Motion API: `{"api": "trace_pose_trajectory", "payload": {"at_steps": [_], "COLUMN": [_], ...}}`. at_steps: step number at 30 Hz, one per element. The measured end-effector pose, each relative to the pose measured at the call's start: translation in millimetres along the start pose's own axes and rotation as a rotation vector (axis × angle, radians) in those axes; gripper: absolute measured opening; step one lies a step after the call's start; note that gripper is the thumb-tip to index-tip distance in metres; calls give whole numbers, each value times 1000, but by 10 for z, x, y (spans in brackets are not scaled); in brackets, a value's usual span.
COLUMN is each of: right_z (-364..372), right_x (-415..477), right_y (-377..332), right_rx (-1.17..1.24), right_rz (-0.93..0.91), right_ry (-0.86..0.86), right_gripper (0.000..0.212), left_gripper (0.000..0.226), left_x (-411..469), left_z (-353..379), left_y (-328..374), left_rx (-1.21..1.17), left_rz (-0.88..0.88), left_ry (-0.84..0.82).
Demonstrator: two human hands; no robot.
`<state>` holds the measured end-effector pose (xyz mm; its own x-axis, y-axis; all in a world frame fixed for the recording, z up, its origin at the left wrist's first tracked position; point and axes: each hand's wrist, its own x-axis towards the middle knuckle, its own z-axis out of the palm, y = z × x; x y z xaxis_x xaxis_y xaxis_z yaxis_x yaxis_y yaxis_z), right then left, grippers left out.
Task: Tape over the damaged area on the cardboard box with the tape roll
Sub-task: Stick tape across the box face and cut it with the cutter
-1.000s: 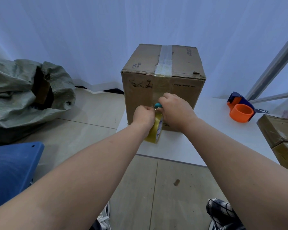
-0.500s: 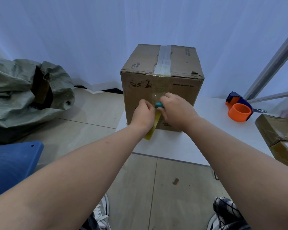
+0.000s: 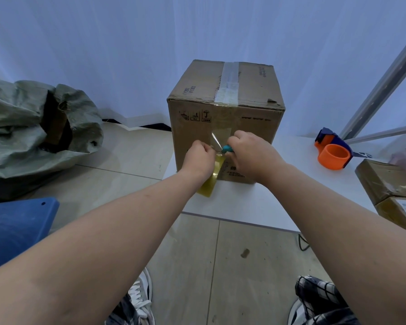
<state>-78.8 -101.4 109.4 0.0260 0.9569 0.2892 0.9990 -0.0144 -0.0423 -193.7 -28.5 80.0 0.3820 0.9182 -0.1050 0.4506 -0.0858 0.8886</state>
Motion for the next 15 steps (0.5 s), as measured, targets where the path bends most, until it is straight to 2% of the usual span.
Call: {"api": "trace_pose_trajectory", "payload": {"at_steps": [5,9,15], "right_z": [21,-10,21], "right_x": [-111,-140,-162], "right_y": [242,307,258], "right_rx": [-12,102,172], "right_rz": [77,116,147], "right_ry": [-59,6,-56], "right_gripper": [16,20,20], "left_gripper": [23,15,9], "left_x": [-8,-2,-66], "left_z": [-60,-87,-18], "left_y": [-126,-145,-138], "left_rx": [122,106,159], "left_rz": [-27,-26,-8], "left_ry": [-54,-84,-196]}}
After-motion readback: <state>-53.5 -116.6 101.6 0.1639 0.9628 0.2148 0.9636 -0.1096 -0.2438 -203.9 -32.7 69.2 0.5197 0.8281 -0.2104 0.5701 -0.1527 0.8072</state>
